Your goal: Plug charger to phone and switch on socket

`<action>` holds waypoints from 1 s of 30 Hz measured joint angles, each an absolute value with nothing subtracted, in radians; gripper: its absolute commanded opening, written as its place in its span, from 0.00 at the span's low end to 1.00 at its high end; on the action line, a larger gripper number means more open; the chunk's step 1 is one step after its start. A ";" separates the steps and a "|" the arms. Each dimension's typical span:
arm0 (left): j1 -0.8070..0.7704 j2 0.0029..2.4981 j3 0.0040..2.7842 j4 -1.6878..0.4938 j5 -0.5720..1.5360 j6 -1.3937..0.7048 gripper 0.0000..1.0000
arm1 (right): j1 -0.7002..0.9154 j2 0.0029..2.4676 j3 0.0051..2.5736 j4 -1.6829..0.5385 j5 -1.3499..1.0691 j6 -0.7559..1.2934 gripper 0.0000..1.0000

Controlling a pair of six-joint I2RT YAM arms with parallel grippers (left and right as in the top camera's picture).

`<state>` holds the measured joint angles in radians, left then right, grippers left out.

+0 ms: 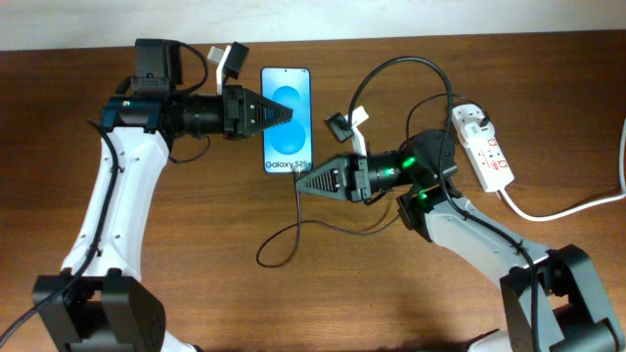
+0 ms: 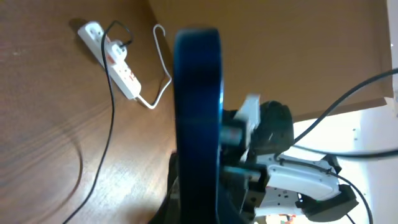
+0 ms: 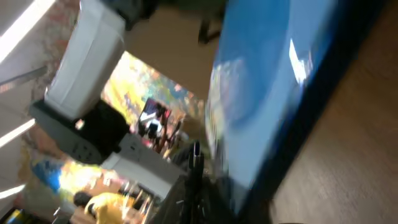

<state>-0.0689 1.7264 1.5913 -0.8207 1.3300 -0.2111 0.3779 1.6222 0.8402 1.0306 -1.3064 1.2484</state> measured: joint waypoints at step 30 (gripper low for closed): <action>-0.050 1.728 1.583 -0.737 1.325 -0.390 0.00 | 0.434 1.621 0.851 0.935 -1.284 1.234 0.09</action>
